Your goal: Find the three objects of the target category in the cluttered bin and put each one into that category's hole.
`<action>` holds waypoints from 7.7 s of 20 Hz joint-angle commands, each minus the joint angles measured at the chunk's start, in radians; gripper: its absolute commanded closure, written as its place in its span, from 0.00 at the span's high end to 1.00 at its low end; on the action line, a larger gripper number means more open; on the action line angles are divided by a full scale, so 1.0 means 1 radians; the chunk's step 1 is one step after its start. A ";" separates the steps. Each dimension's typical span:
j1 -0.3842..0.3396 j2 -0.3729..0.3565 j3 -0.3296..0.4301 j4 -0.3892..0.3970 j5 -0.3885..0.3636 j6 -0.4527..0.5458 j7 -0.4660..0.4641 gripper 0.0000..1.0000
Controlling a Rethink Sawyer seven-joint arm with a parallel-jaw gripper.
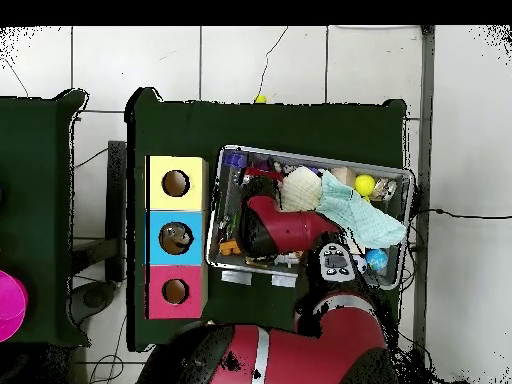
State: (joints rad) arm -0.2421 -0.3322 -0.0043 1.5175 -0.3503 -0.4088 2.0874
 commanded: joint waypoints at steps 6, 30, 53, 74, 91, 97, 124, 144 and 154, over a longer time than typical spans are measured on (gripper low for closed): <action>0.046 -0.045 0.084 0.170 -0.031 -0.165 0.168 1.00; 0.175 0.015 -0.083 0.137 0.148 0.025 0.082 1.00; 0.144 -0.072 -0.067 0.065 0.021 -0.009 0.041 1.00; 0.484 0.346 -0.677 0.038 1.091 -0.184 -0.067 1.00; 0.127 0.333 -0.213 -0.446 -0.089 -0.217 0.225 1.00; 0.109 0.323 -0.166 -0.451 -0.162 -0.193 0.214 1.00; 0.086 0.493 -0.079 -0.755 -0.240 -0.277 0.106 1.00; 0.074 0.680 -0.090 -0.744 -0.182 -0.637 -0.038 1.00; 0.093 0.721 -0.143 -0.779 -0.147 -0.674 -0.054 1.00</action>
State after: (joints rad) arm -0.1691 0.1668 -0.2342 0.8072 -0.5382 -1.2509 2.0932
